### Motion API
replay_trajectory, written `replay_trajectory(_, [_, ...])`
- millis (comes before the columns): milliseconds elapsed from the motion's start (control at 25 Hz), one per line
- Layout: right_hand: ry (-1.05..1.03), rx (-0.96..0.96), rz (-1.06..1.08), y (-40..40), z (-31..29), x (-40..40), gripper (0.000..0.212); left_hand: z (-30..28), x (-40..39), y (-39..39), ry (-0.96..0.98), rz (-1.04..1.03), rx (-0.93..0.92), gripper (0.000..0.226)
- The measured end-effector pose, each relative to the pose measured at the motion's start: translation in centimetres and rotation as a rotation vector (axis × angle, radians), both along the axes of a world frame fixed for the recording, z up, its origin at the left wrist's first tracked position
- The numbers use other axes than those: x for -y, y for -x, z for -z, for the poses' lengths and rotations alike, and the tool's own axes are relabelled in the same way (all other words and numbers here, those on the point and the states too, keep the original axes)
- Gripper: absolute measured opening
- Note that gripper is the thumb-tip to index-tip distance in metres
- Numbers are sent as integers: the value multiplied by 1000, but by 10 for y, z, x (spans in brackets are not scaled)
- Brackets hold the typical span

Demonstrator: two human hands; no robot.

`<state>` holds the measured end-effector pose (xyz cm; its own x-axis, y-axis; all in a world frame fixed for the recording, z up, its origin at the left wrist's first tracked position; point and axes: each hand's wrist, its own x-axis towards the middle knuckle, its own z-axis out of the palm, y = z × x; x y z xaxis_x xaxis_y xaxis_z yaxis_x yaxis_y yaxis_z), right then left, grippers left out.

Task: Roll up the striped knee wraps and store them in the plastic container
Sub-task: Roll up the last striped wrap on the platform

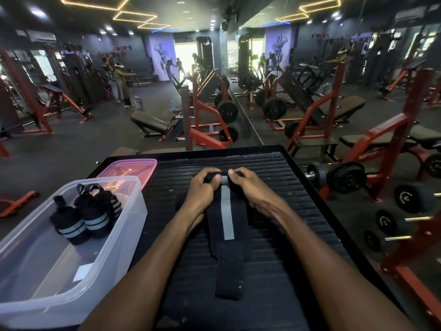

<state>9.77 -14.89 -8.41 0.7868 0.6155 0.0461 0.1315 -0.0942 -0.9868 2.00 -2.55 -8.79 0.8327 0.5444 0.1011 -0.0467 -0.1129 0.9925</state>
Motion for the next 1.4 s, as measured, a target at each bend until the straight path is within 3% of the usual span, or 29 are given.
replay_trajectory(80, [79,39,42,0,0,1,29,0,2,0,-42,35,-8,19])
replay_trajectory(240, [-12,112,98,-1,-4,6,18,-3,9,-1,112,56,26,13])
replay_trajectory(400, [-68,-12,49,2,-4,3,11,1,4,-2,-19,-24,4,9])
replay_trajectory(480, [-92,-87,49,3,-4,1,13,3,1,-2,11,-19,2,17])
replay_trajectory(560, [-83,-12,95,1,-4,3,13,1,3,-2,51,-25,-18,24])
replay_trajectory(720, [-117,131,113,0,-4,9,14,0,6,-5,351,-19,-28,61])
replay_trajectory(760, [-124,139,105,-1,-3,9,17,0,6,-6,373,-12,-27,61])
replay_trajectory(840, [-147,106,93,-4,-1,7,19,-1,5,-4,334,-31,-7,32])
replay_trajectory(920, [-163,-35,78,-5,0,5,7,-3,4,-1,292,-54,29,12])
replay_trajectory(1000, [-139,-105,82,-7,0,4,15,-2,3,-1,260,-46,43,15])
replay_trajectory(1120, [-130,51,135,-7,1,4,9,1,3,-4,329,5,35,20])
replay_trajectory(1240, [-156,83,114,-5,-1,7,13,1,3,-4,456,97,21,38])
replay_trajectory(1400, [-140,-30,105,-6,0,5,5,0,2,-1,392,67,12,17])
